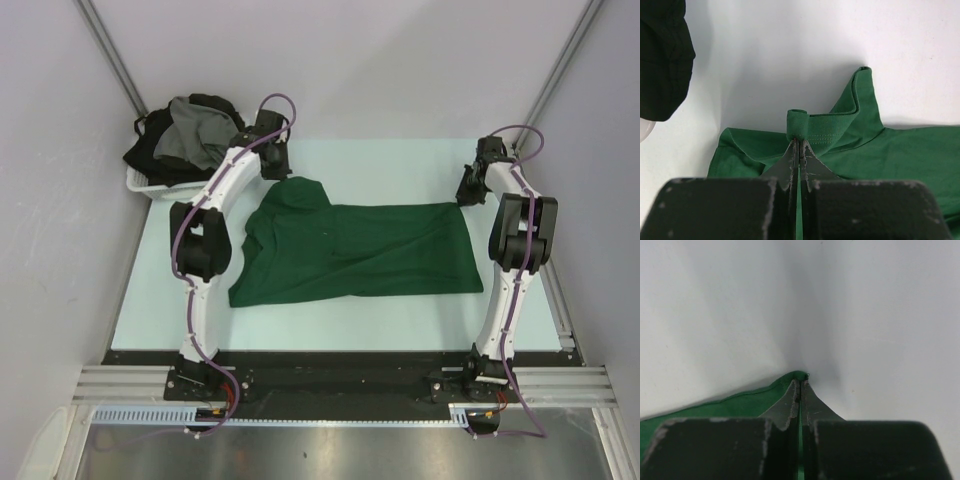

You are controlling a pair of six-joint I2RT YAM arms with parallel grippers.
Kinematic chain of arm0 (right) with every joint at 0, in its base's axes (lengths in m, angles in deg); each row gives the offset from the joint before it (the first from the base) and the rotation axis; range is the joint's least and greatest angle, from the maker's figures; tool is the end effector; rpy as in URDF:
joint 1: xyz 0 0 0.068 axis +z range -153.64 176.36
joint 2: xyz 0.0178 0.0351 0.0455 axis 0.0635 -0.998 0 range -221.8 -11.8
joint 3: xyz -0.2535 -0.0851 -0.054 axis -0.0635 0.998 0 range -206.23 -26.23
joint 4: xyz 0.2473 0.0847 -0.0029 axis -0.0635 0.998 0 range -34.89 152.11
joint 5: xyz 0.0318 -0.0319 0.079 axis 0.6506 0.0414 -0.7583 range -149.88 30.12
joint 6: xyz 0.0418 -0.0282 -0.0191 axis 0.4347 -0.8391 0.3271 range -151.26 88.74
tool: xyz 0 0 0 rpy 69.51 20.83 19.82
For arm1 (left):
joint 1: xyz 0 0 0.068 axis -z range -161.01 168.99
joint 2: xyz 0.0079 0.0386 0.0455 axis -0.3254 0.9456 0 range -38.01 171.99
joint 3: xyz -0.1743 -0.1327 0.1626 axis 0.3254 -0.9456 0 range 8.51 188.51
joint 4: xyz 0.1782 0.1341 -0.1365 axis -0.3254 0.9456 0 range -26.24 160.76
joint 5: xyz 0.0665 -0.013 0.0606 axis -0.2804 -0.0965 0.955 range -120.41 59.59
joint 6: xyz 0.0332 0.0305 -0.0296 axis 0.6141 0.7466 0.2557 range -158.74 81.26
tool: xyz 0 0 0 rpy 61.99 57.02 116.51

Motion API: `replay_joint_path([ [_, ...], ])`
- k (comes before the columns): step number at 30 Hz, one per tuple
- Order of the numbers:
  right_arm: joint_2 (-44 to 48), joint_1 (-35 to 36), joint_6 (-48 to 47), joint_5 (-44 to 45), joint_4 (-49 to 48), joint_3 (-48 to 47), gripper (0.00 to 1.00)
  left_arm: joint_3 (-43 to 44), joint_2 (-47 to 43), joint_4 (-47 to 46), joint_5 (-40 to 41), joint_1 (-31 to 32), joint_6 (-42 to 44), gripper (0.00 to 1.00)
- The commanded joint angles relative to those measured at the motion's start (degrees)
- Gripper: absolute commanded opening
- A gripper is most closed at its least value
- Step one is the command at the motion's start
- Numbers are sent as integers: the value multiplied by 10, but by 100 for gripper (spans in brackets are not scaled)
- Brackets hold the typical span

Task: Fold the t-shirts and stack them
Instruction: Grap the side of the flattened tshirt furthest away from the robot with both arms

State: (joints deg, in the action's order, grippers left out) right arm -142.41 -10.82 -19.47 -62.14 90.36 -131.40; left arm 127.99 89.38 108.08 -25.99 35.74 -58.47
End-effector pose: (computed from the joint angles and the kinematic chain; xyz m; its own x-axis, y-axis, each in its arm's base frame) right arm 0.4888 -0.0602 0.1674 -0.8253 0.3097 -0.4722 0.2802 0.9506 0.1338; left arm 0.4780 -0.1409 0.2624 -0.7942 -0.1125 -0.5972 -0.0275 0.9884 -0.1496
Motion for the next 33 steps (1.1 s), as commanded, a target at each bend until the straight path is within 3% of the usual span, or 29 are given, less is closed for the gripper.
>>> replay_joint_path([
  [1,64,10,-7,-2,-10,18,0,22,-32,7,9,8,14,0],
  [33,286,6,-6,41,-20,199,0,-194,-220,31,75,10,68,0],
])
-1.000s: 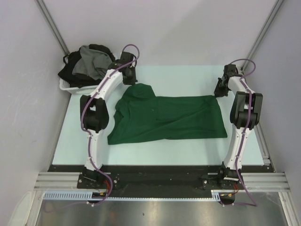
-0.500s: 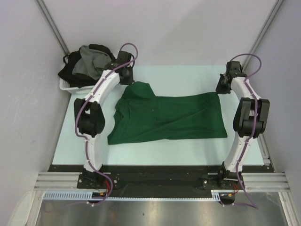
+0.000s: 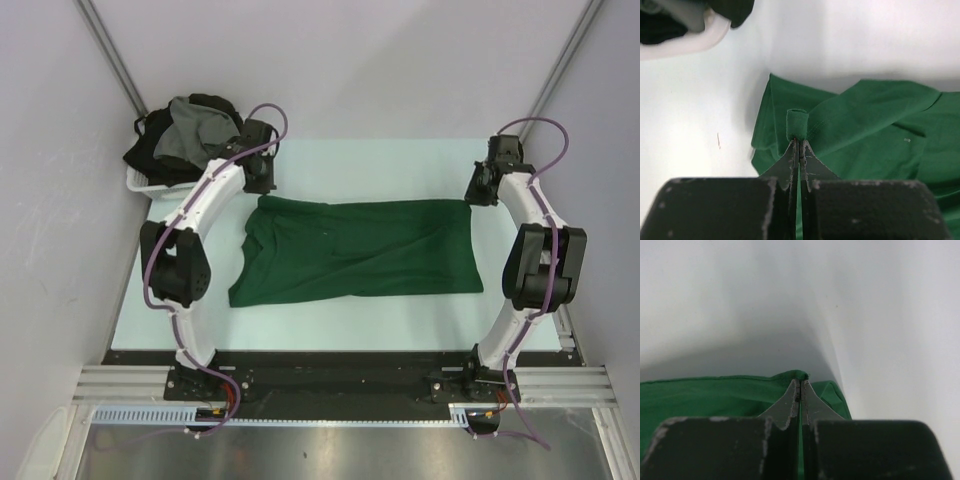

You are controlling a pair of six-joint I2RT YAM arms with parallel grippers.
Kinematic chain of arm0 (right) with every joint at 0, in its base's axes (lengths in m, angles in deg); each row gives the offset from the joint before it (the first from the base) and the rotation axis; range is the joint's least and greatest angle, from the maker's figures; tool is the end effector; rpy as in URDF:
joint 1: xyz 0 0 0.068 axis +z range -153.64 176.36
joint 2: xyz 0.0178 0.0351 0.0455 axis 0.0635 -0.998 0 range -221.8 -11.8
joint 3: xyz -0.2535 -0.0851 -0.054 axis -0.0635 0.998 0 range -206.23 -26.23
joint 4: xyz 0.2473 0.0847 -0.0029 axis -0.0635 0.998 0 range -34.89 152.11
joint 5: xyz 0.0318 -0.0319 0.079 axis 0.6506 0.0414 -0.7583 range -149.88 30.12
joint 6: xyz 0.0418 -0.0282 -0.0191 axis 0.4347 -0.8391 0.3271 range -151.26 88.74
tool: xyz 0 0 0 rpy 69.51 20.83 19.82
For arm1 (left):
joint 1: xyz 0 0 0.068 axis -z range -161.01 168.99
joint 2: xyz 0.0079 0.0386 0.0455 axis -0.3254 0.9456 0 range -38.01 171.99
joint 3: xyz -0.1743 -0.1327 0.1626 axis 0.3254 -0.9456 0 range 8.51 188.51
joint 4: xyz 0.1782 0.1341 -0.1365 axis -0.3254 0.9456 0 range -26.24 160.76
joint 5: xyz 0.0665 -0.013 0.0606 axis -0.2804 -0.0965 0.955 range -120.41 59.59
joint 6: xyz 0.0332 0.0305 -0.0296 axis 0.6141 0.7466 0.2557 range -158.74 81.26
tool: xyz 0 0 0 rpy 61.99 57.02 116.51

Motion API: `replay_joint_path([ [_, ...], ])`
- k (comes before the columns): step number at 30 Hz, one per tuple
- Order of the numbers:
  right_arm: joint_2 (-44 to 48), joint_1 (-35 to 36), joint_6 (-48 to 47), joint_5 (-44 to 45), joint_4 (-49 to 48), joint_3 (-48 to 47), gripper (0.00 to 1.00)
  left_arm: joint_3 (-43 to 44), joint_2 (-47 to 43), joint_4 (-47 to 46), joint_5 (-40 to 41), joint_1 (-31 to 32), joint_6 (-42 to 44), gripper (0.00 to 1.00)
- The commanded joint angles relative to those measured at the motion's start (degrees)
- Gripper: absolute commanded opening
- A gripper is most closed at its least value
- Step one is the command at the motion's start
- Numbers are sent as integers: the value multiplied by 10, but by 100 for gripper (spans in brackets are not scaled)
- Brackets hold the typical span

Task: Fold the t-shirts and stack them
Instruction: Grap the side of the flattened tshirt furthest away from the robot with both arms, then fold the other side of the tshirt into a rectangle

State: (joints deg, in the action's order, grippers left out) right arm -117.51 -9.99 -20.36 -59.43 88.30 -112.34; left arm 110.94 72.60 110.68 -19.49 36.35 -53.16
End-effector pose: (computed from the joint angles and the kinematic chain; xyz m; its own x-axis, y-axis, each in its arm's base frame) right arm 0.4061 -0.0455 0.2547 -0.7554 0.2743 -0.5951 0.2629 0.9587 0.1083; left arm 0.4090 -0.1207 0.2958 -0.8053 -0.0045 -0.5929 -0.0113 0.9999 0.0078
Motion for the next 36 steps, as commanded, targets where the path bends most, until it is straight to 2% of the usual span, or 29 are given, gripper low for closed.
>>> replay_joint_path([
  [1,38,-2,4,15,5,13,0,-29,-55,8,10,4,16,0],
  [13,42,-12,6,26,14,12,0,-82,-91,49,60,4,15,0],
  [20,56,-17,9,31,14,25,0,-112,-108,53,60,4,15,0],
  [36,58,-22,37,34,99,30,0,-208,-183,77,32,4,-17,0],
])
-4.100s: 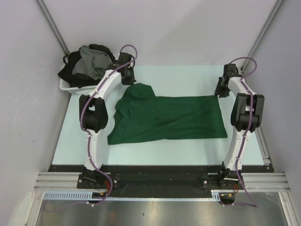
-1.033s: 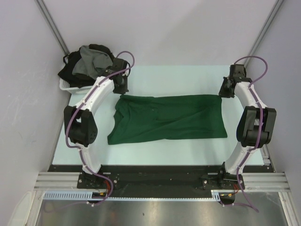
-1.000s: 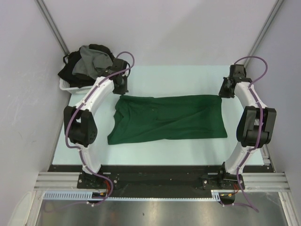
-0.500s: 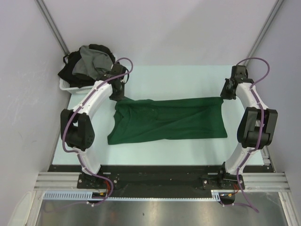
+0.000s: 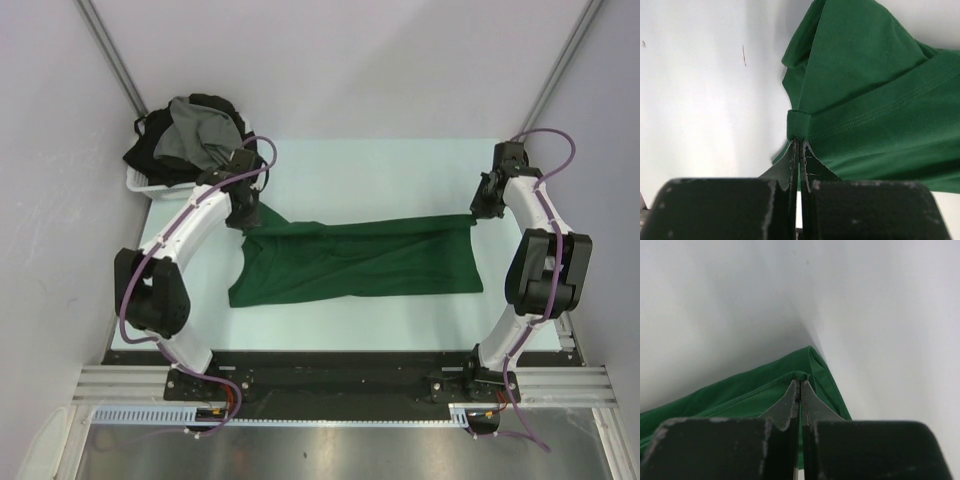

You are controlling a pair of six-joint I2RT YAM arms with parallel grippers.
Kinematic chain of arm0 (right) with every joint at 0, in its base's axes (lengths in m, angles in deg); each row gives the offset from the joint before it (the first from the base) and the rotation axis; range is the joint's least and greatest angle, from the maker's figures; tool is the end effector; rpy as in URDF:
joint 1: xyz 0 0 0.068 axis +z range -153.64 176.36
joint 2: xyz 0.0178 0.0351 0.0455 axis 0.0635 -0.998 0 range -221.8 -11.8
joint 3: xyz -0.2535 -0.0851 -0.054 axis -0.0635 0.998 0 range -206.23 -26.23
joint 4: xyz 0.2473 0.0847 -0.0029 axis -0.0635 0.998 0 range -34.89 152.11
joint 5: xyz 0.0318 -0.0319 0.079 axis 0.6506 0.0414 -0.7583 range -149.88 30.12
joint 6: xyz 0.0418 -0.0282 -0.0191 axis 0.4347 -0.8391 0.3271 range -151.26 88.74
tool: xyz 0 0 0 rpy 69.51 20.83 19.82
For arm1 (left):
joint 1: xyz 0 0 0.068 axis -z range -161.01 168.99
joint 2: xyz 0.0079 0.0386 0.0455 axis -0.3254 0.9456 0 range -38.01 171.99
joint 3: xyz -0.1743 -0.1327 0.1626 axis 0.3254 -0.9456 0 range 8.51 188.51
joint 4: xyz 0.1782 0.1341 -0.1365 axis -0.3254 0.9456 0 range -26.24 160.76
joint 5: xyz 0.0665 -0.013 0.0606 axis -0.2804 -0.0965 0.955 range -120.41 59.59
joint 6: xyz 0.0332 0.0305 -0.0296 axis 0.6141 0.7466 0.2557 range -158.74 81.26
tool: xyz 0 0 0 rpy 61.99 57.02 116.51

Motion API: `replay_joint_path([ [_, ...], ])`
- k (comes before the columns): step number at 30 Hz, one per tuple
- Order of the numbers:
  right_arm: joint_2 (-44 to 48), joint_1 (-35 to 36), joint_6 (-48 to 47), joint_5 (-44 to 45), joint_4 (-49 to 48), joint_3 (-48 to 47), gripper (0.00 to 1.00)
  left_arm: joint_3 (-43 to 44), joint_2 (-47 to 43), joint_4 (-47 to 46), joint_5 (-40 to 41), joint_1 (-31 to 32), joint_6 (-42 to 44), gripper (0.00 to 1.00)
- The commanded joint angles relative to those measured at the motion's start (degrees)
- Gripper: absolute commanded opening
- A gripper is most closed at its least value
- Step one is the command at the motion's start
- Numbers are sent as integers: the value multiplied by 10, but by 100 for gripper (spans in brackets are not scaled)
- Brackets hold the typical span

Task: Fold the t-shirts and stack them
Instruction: Fold the other side of the tshirt into a rectangle

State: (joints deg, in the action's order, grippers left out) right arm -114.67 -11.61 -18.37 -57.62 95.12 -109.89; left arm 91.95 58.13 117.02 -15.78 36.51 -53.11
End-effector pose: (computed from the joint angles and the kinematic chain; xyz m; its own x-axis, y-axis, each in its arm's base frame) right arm 0.3820 -0.0549 0.2528 -0.7940 0.3362 -0.5065 0.3443 0.9353 0.0812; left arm 0.3314 -0.0951 0.2816 -0.8915 0.0296 -0.4520 -0.0290 0.9921 0.1222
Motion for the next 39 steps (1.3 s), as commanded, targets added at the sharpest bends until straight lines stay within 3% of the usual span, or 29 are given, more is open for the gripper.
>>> replay_joint_path([
  [1,31,-6,17,20,33,7,0,-27,-42,13,-19,2,-27,0],
  [18,57,-6,32,47,66,73,0,-123,-98,7,-37,3,-62,0],
  [39,63,-9,39,84,118,85,0,-198,-169,31,-48,26,-84,0],
])
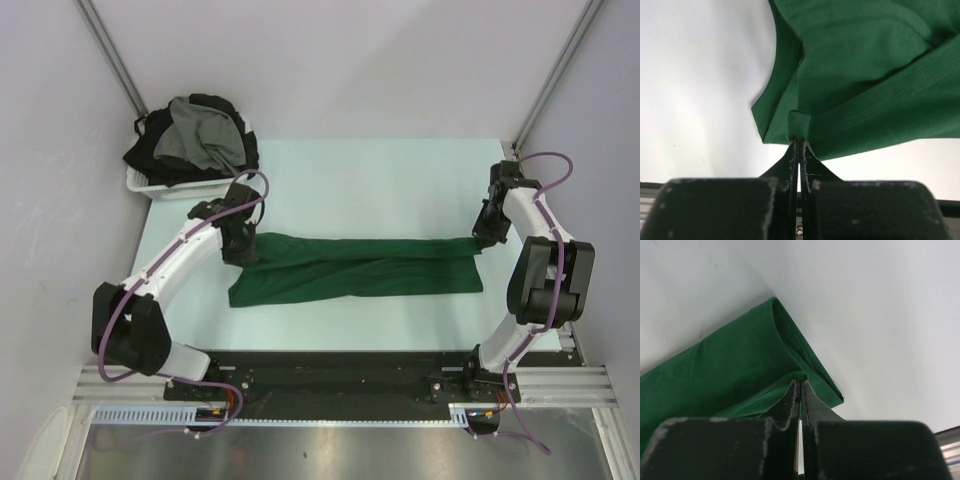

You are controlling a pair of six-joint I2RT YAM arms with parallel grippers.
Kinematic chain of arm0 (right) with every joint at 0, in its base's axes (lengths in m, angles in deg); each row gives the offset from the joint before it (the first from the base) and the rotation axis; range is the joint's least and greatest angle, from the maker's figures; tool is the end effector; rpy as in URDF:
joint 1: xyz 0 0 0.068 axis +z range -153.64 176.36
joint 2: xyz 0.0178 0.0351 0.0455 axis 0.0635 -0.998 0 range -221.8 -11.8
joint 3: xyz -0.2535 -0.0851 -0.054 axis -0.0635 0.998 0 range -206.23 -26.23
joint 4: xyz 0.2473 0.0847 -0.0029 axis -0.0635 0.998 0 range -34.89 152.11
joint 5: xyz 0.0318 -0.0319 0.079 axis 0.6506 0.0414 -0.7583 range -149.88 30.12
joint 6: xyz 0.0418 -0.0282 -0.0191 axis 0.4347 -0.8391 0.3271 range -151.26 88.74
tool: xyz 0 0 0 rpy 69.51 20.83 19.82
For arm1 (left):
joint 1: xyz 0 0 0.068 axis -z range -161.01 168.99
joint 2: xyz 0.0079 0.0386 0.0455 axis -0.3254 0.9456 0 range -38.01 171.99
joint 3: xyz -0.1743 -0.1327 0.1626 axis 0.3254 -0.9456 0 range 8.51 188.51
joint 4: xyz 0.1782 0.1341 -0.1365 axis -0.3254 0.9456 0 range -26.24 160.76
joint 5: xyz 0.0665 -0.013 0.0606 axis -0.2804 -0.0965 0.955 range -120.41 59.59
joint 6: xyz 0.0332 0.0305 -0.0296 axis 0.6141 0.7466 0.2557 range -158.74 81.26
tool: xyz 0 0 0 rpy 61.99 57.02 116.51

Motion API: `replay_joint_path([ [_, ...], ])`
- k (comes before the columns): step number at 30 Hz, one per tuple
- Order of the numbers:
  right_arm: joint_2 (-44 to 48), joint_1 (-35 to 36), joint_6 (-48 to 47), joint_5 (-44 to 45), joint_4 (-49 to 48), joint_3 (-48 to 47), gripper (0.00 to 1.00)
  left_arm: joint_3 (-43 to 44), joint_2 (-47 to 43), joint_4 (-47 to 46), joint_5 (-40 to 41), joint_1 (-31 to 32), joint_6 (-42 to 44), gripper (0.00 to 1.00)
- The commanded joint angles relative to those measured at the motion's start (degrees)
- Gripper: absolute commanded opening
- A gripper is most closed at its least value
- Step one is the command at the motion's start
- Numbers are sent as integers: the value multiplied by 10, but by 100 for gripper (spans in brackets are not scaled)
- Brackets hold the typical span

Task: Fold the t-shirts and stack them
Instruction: Fold the other side of the tshirt into a rectangle

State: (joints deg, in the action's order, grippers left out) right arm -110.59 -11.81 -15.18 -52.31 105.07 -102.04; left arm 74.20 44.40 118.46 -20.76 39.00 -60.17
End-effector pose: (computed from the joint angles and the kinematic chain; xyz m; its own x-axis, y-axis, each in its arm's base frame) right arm 0.3372 -0.0531 0.2295 -0.8596 0.4008 -0.3168 0.4342 0.8999 -0.0397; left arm 0.2575 -0.0873 0.2588 -0.9340 -0.0432 -0.3547 -0.0581 0.9978 0.0313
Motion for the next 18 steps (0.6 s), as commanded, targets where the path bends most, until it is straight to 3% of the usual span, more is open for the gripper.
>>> replay_joint_path([
  [1,23,-8,9,31,20,12,0,-25,-35,16,3,1,-14,0],
  [9,27,-12,12,30,6,62,0,-66,-46,11,12,1,-21,0],
  [17,6,-12,13,34,11,58,0,-53,-9,0,15,1,-9,0],
  [18,6,-12,13,43,13,58,11,-53,-8,0,16,1,-8,0],
])
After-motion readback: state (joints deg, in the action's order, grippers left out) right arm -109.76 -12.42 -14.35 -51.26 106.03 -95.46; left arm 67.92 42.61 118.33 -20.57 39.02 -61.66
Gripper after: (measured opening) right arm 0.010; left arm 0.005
